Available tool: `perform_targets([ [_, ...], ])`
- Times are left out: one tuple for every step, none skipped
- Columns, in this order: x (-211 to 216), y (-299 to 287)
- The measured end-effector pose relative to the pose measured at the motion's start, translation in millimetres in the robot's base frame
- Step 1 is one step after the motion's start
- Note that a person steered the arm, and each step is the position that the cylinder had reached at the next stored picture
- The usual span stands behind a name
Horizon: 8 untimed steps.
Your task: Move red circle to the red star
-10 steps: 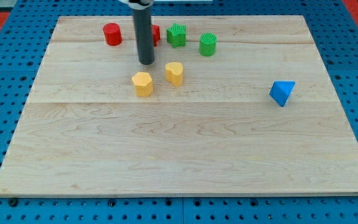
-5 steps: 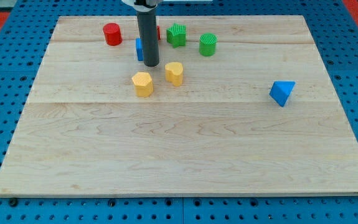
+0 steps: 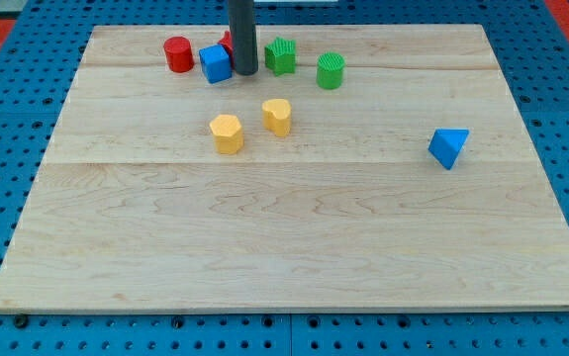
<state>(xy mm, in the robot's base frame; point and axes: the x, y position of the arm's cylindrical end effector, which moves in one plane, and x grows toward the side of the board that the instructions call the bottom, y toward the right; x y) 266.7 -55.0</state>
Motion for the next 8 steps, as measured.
perform_targets([
  [-13.7, -38.0],
  [30.5, -58.2],
  [50.6, -58.7],
  [66.1, -59.0],
  [69.1, -62.7],
  [74.6, -83.2],
  [75.3, -93.7],
  [40.0, -92.0],
])
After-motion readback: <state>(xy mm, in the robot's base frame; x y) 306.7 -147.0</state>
